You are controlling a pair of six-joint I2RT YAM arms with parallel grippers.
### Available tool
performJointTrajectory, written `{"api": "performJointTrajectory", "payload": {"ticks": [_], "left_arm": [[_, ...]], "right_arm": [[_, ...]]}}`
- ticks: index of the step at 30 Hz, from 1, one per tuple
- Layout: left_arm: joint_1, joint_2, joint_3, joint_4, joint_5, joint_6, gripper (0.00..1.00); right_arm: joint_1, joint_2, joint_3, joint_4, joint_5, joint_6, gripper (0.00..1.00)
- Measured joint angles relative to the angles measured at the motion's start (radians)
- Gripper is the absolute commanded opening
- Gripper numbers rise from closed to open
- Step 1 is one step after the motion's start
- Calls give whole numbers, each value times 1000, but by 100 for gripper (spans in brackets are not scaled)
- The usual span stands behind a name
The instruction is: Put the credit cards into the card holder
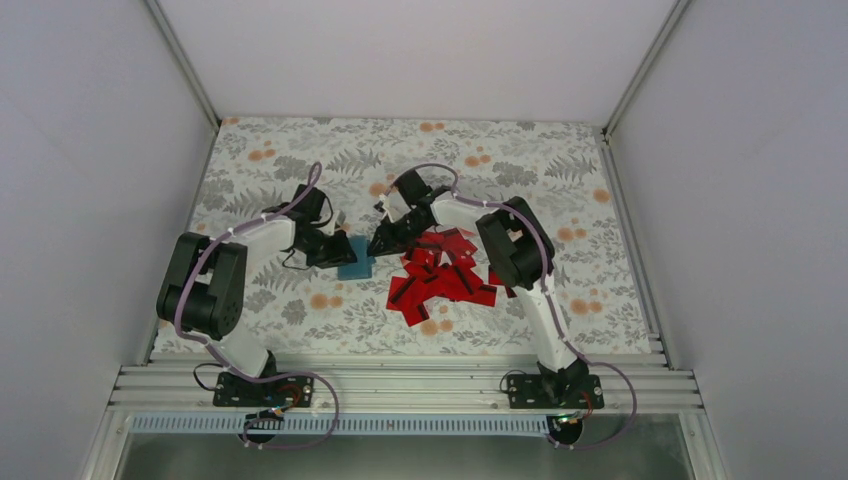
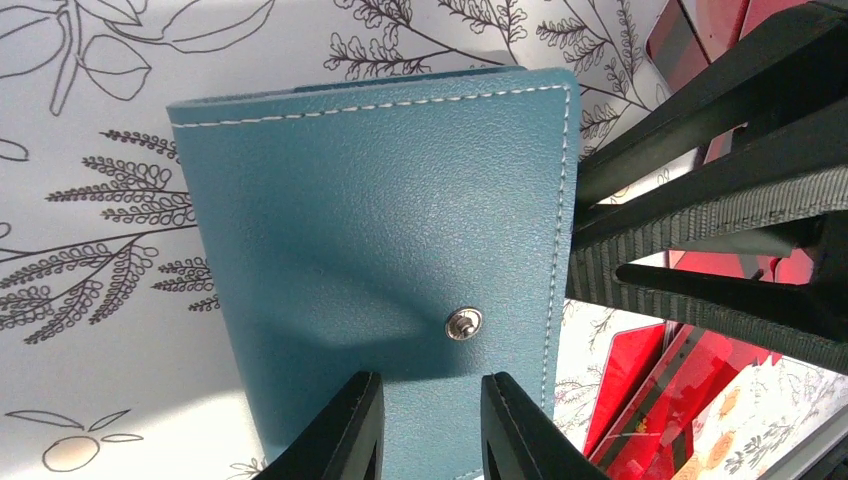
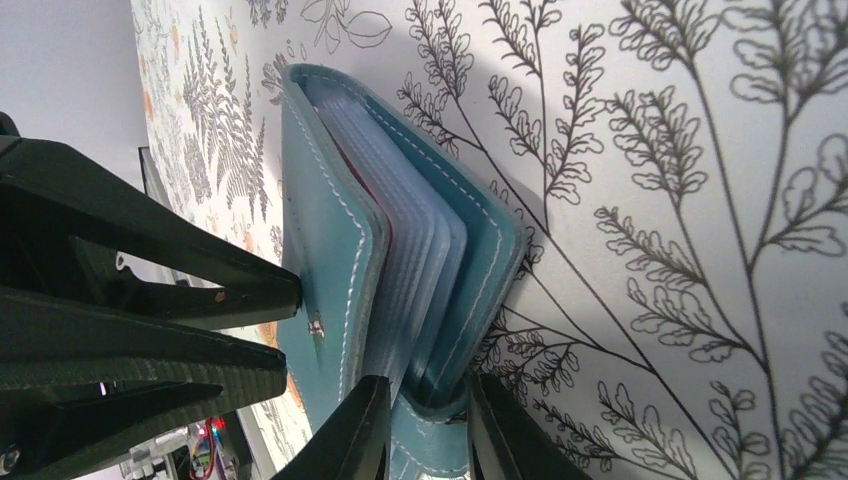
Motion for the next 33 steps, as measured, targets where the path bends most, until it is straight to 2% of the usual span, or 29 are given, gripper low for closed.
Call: {"api": "performJointTrajectory", "payload": {"ticks": [14,21,33], "left_arm": [[-6,11,0,16,-4,1,22],[-11,11,-9,37,-3,1,22],[-15,24,0,32,-16,-11,21]], "right_arm": [[0,-2,-10,34,30,20,18],[18,-1,74,-84,169,13,18],[116,-2,179,-306,426,-31,21]]}}
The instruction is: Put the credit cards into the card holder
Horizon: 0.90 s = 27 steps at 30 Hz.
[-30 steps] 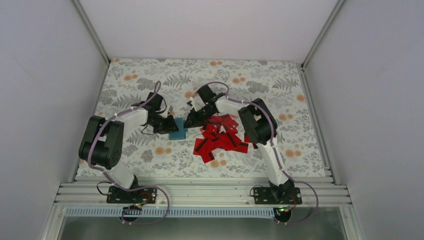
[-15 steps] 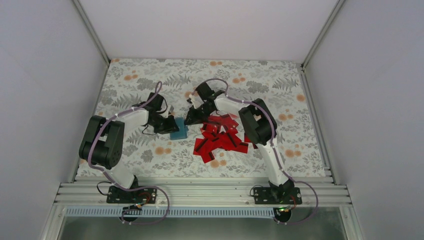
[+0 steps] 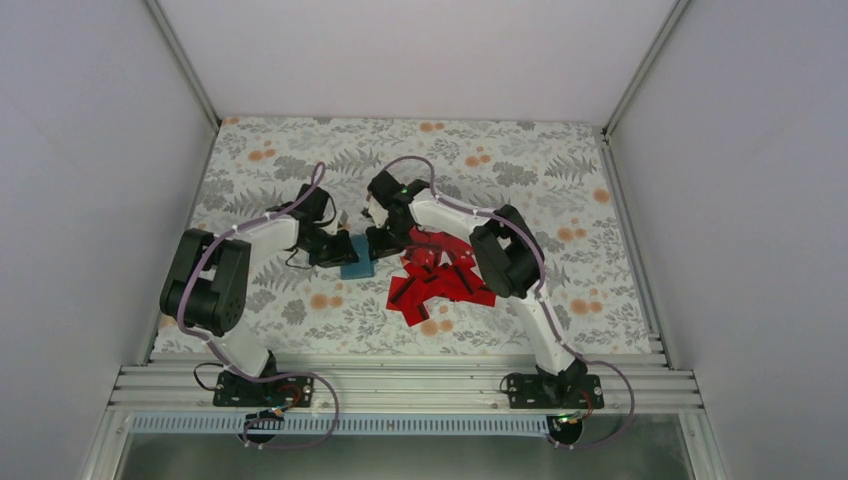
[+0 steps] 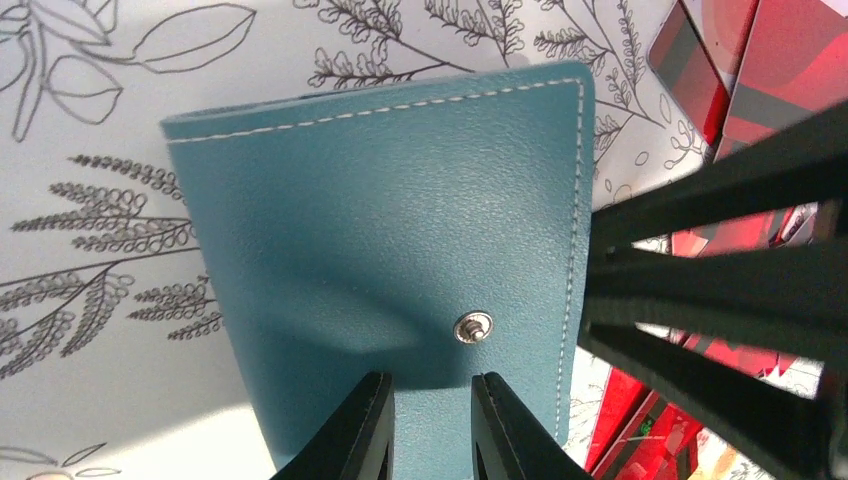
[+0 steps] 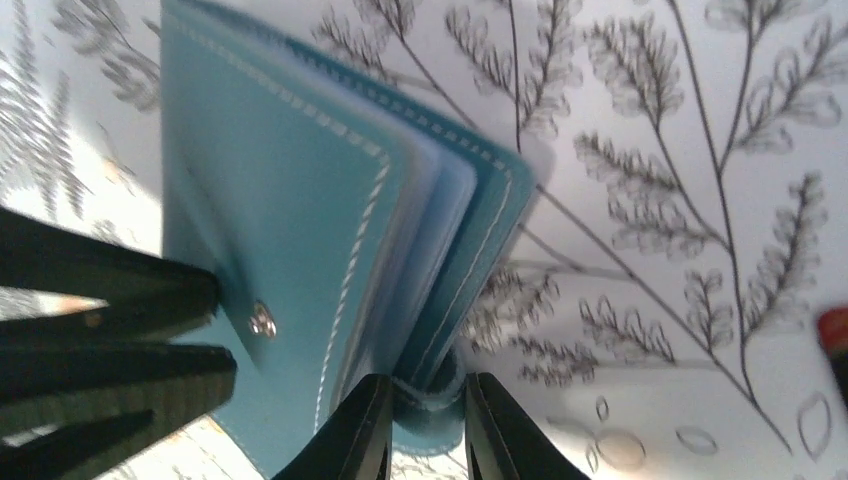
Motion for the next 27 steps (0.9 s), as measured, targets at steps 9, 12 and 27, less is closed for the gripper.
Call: {"api": "performJointTrajectory", "payload": {"ticks": [9,12,27], "left_arm": [[-15,61,61,2,9,-5,21],[-17,68,64,5,10,-5,21],[-23,21,2,84,9,-4,21]], "right_arm": [[26,-37,-16,-179,140,-100,22],[26,-66,-53,-225,197,-114,22],[-45,-235,-156,-10,52,226,50]]}}
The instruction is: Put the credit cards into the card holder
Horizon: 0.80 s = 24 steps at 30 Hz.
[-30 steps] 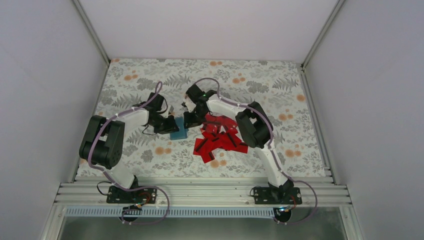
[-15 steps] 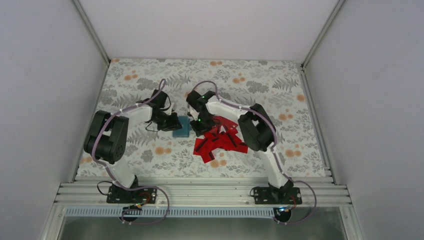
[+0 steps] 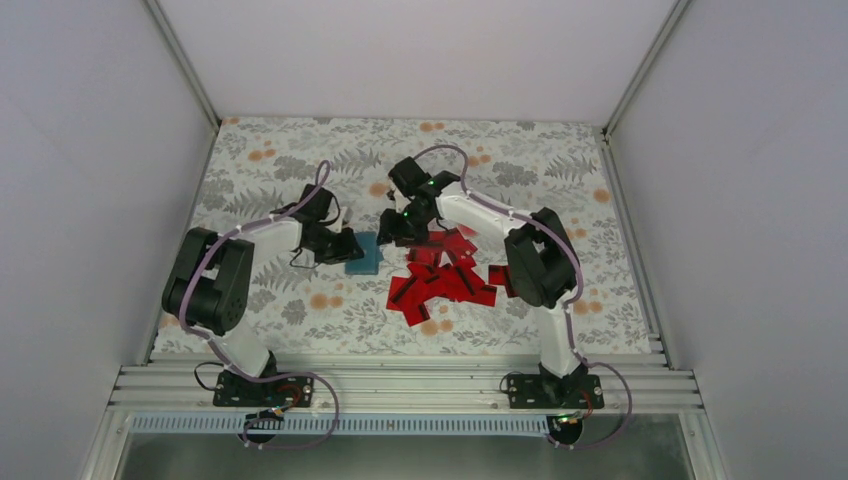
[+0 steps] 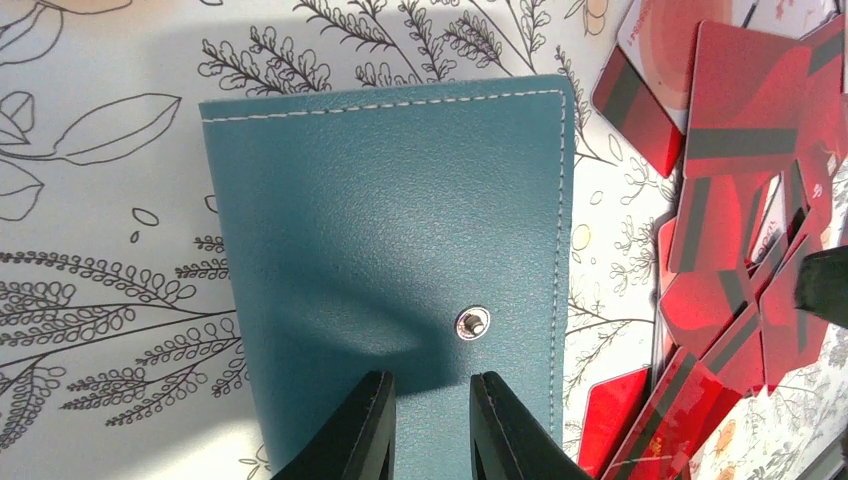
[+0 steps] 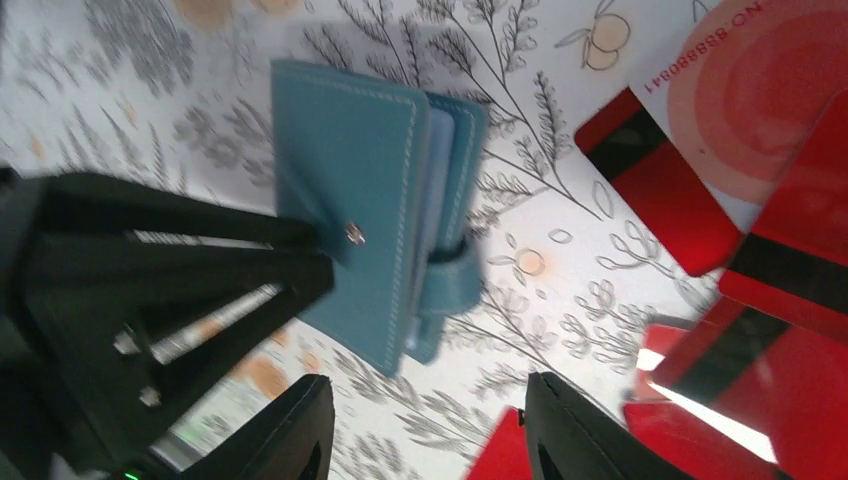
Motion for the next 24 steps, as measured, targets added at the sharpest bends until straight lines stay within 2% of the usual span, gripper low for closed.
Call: {"api": "performJointTrajectory", "payload": {"ticks": [7,11,13,15,17,20,24], "left_arm": [[0,-27,-48,65,10,-27,21],[0,-38,-64,85,11,-34,21],[0,-44,-70,89,9,-35,21],[-2,-51,-71,84,3,-34,22],[-8,-66,-71,55,-12,-32,27],[-20,-110,-75,-18,-46,-18,36],[-36,-168,-76,-94,-97,11,45]], "right_arm": [[-1,-6,-135,157,-47,322,50],[-1,-6,-212,194,-52,477,46],[-1,-6,-212,211,-51,521,41],[-1,-5,-193,217,-41,521,33],[-1,3,-146,212,-21,470,29],[-1,7,-87,218,23,331,28],[-1,6,-89,227,63,140,29]]}}
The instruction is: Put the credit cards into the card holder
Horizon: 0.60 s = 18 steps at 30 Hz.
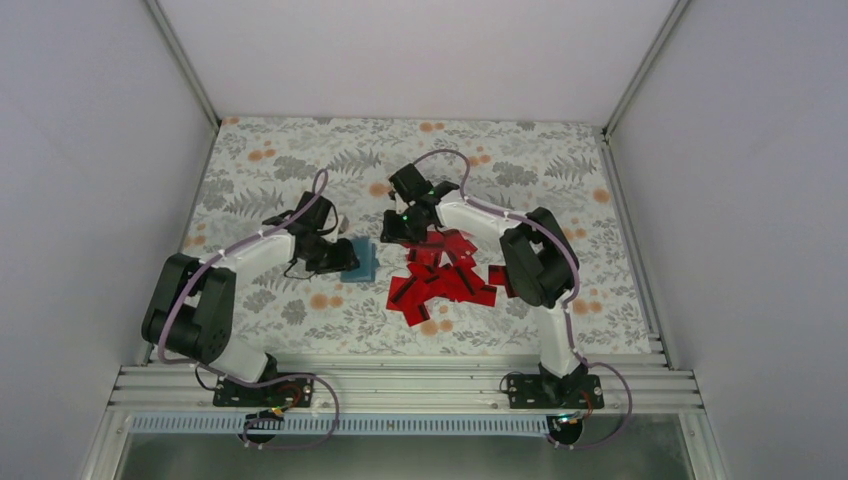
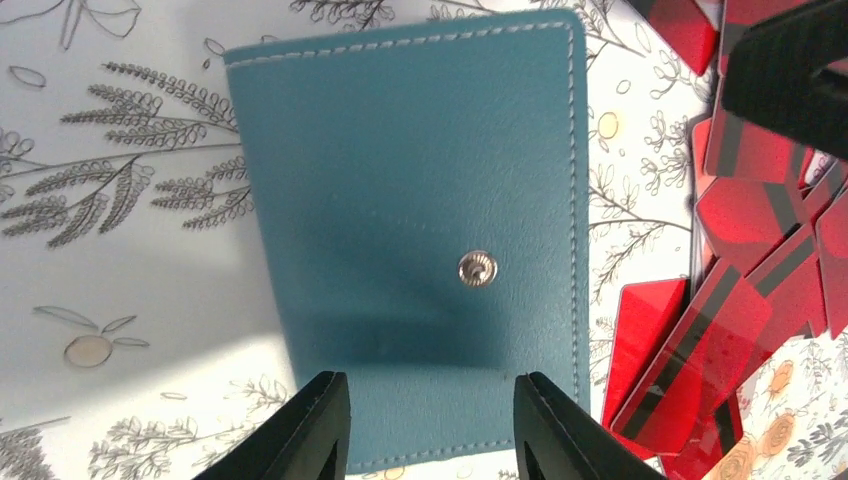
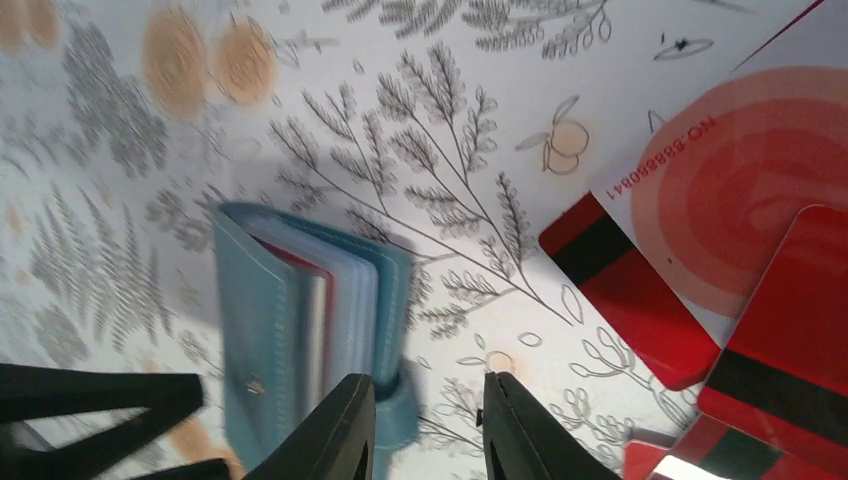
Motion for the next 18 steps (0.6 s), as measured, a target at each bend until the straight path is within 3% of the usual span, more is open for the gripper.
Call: {"api": "performJointTrajectory", "payload": {"ticks": [3,9,14,18], "left_arm": [[-17,-28,0,-40,-40,20,52],[-51,-60,0,-90,-98,31,51],[-59,-67,-3,-114,-148,22,47],[-59,-60,-6,-121,-179,17,41]], "right_arm": [[0,-8,-48,18,-17,-120,32],[0,-76,-171,46,-75,-314,41],[0,-81,-153,39,-64,-424,45],[6,-43,-71,28,-55,-400,46]]}}
